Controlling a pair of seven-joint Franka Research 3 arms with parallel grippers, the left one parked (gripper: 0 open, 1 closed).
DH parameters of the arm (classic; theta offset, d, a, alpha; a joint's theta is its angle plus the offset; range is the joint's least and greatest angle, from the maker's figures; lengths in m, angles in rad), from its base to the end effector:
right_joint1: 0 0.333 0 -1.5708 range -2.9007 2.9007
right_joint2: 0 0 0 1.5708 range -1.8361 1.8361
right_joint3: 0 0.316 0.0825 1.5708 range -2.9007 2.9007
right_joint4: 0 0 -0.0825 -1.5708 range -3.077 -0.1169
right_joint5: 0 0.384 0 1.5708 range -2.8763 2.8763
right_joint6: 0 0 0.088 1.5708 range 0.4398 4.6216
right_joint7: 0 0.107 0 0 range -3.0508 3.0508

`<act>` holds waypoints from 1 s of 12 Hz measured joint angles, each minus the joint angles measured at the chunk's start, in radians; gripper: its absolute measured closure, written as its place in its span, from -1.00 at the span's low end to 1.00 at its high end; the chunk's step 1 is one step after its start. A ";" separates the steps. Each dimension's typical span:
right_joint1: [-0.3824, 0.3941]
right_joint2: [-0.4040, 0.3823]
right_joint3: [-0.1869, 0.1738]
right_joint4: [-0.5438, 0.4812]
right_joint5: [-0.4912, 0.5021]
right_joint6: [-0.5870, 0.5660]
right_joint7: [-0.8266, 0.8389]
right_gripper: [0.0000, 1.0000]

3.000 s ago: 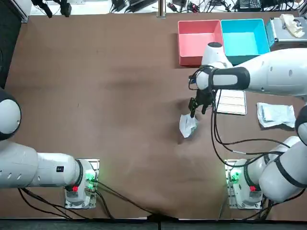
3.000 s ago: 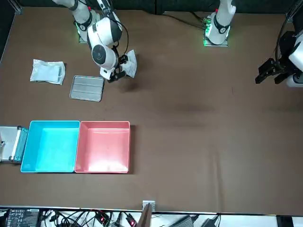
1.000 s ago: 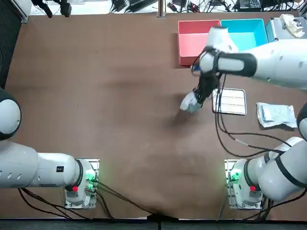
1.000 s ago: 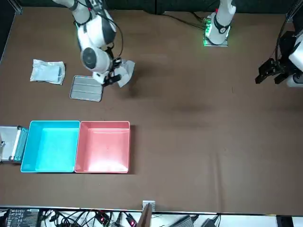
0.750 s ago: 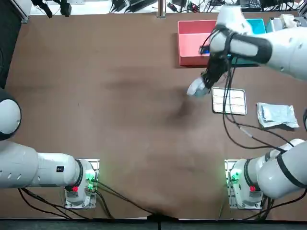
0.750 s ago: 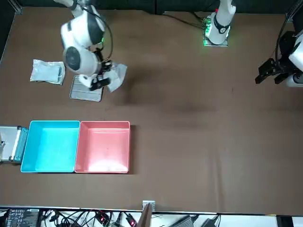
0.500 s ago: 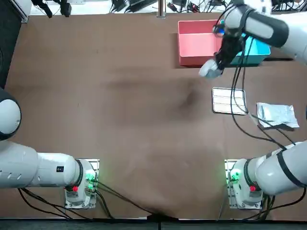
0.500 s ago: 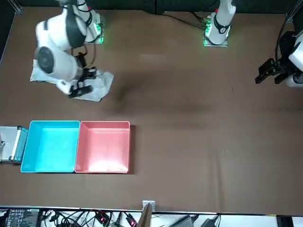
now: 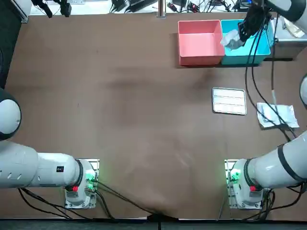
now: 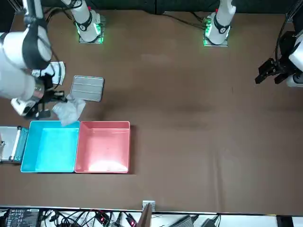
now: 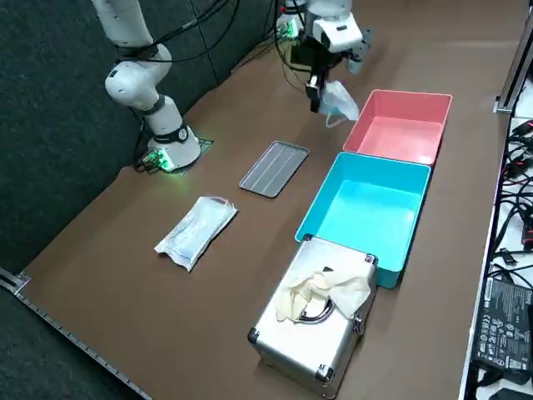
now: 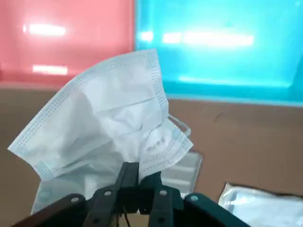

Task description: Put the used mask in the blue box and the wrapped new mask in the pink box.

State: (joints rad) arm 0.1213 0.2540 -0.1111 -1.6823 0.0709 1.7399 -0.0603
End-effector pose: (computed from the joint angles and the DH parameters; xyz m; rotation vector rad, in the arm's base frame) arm 0.6125 0.0177 0.4367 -3.0809 -0.0810 0.2992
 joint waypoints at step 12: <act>-0.178 0.365 -0.008 0.154 -0.010 0.347 -0.010 0.97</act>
State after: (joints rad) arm -0.0563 0.6190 -0.1194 -1.5288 0.0604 2.0873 -0.0705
